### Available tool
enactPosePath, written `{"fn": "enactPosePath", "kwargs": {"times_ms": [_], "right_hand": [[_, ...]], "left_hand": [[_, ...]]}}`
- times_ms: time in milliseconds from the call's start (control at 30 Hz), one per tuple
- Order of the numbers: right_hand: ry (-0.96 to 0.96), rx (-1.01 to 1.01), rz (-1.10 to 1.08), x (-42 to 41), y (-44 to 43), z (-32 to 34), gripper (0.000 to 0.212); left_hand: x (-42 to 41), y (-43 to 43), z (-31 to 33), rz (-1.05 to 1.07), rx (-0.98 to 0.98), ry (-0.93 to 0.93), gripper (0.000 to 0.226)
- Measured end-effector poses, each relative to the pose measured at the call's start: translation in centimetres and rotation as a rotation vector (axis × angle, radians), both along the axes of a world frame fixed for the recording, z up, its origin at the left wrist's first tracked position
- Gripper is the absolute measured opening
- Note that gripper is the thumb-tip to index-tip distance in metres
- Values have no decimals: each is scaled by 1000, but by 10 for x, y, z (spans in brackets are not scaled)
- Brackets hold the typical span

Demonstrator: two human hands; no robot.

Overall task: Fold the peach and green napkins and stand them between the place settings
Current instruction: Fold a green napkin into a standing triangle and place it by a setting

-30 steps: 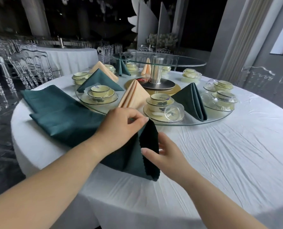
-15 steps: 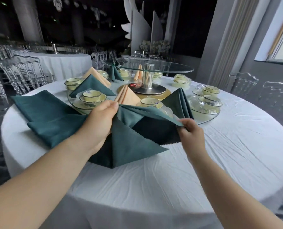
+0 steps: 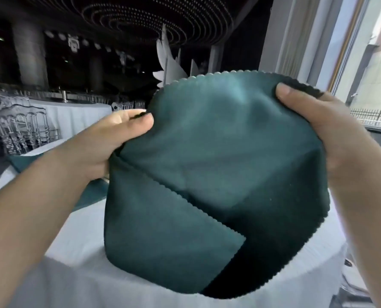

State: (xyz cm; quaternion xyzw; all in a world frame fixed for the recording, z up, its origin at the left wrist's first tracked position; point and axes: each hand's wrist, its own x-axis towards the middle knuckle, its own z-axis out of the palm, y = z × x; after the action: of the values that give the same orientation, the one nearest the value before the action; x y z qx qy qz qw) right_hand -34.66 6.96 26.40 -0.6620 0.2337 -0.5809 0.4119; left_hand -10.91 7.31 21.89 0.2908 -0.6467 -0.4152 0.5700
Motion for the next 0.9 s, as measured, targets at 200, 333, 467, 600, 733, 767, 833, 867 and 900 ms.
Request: {"fn": "enactPosePath", "kwargs": {"times_ms": [200,333,467,600,733,767,833,867,900], "right_hand": [[283,-46,-143,-2,-2,29,14],[657,75,-201,12,-47,12,17],[1139,-57,-410,27,-94,-19,31],[1184,-124,-508,44,-132,-59,36],[1025,-57,-445,53,-166,-93,17],[1009,-59,-436,56,-174,-100,19],[969,-67,-416,59,-189,-111,21],[923,-73,-395,60,-195,-116,21],[868,-73,-366,61,-199,-119,21]], "left_hand": [[24,-23,15,254,88,-295,33],[39,-61,4,602,118,-650,13],[55,-90,-18,695,171,-996,28],[58,-117,-52,720,246,-1128,38],[44,-140,-88,555,349,-948,35],[38,-145,-97,512,373,-933,49],[26,-157,-111,506,316,-980,65],[20,-162,-115,534,262,-991,68],[13,-165,-117,543,206,-945,69]]}}
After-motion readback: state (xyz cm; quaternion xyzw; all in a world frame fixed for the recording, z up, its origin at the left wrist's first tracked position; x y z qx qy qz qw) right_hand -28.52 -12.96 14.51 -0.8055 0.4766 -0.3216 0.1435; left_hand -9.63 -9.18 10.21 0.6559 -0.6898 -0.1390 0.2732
